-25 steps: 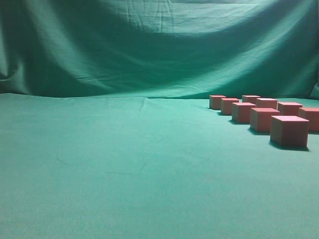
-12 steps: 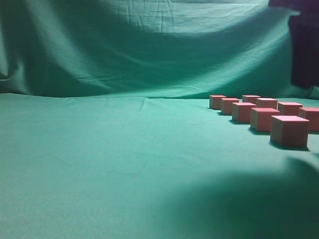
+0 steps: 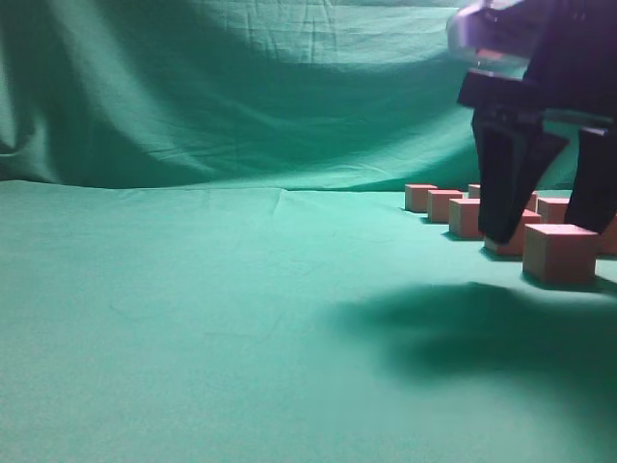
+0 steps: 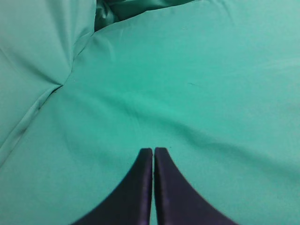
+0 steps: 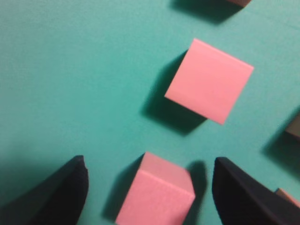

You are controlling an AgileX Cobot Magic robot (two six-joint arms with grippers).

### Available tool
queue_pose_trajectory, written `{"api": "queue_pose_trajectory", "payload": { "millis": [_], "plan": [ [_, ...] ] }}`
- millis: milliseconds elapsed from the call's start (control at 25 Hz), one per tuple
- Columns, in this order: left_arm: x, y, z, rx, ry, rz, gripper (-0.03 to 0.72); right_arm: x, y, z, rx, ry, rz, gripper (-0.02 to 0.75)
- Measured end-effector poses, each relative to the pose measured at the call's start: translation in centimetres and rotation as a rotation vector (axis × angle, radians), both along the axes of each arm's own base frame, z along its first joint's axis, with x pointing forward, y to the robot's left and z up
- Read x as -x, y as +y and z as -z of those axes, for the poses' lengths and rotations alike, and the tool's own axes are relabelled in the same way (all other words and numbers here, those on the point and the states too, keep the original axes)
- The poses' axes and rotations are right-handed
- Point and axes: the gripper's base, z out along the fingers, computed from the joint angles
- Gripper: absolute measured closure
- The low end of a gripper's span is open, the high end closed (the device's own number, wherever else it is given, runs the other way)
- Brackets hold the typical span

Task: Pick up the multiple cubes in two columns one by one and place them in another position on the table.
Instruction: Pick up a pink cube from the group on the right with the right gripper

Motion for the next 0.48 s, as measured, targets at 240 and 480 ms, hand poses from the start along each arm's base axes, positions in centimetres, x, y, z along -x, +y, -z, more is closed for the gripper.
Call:
{"api": "queue_pose_trajectory", "payload": {
  "millis": [240,480],
  "plan": [
    [0.0,0.0,0.0,0.0,0.0,0.0,0.688,-0.4,0.1,1.4,0.013,0.022,0.002,0.29],
    [0.0,0.0,0.0,0.0,0.0,0.0,0.688,-0.3,0.1,1.1,0.026,0.058,-0.014,0.484]
  ]
}}
